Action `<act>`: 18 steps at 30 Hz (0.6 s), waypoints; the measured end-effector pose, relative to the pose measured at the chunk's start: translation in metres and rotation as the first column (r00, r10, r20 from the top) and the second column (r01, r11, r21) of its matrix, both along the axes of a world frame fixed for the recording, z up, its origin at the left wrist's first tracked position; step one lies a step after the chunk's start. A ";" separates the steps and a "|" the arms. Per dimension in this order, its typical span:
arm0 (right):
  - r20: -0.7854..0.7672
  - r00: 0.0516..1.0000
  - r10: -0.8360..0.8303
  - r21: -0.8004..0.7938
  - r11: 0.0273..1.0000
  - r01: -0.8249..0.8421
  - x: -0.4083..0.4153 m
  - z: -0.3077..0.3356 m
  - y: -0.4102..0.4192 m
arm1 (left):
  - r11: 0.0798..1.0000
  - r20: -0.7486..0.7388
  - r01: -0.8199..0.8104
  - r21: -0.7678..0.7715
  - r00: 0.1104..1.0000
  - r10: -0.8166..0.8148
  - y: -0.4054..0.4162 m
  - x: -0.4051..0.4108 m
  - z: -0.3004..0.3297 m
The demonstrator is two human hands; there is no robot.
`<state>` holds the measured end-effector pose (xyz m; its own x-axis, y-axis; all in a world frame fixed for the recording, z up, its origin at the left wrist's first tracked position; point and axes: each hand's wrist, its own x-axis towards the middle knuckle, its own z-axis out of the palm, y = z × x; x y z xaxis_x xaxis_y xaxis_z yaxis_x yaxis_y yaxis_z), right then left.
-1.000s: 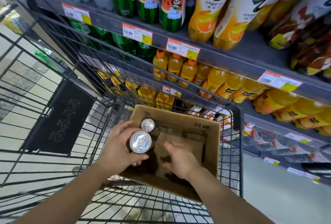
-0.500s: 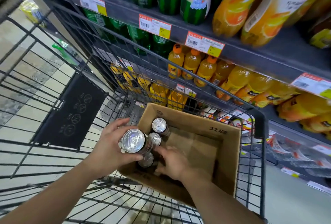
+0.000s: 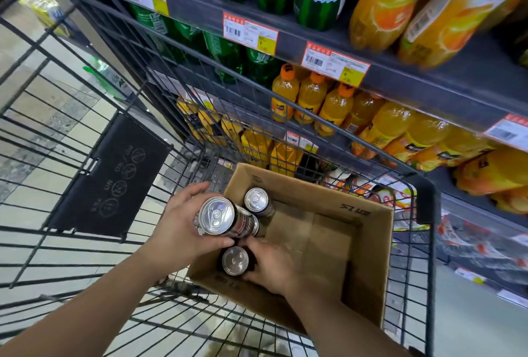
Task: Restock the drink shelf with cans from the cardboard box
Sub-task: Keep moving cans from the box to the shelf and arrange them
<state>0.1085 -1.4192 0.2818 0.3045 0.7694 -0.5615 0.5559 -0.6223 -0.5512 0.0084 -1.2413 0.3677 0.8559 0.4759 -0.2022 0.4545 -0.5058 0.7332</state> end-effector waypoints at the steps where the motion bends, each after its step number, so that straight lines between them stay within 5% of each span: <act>1: -0.001 1.000 0.005 0.002 1.000 -0.005 -0.001 -0.001 0.000 | 1.000 0.005 0.005 0.003 1.000 -0.005 0.000 0.000 -0.001; 7: 0.006 0.997 0.077 -0.025 0.997 -0.076 -0.006 -0.003 0.004 | 1.000 0.006 0.007 0.011 1.000 -0.007 0.000 0.005 -0.001; 18: 0.017 0.994 -0.110 0.036 0.993 0.109 -0.008 0.007 -0.016 | 1.000 -0.037 -0.012 0.004 0.999 0.012 0.004 0.007 -0.007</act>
<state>0.1000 -1.4352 0.2886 0.3984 0.7499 -0.5281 0.4964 -0.6605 -0.5634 0.0153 -1.2371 0.3608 0.8422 0.4867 -0.2318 0.4871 -0.5027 0.7142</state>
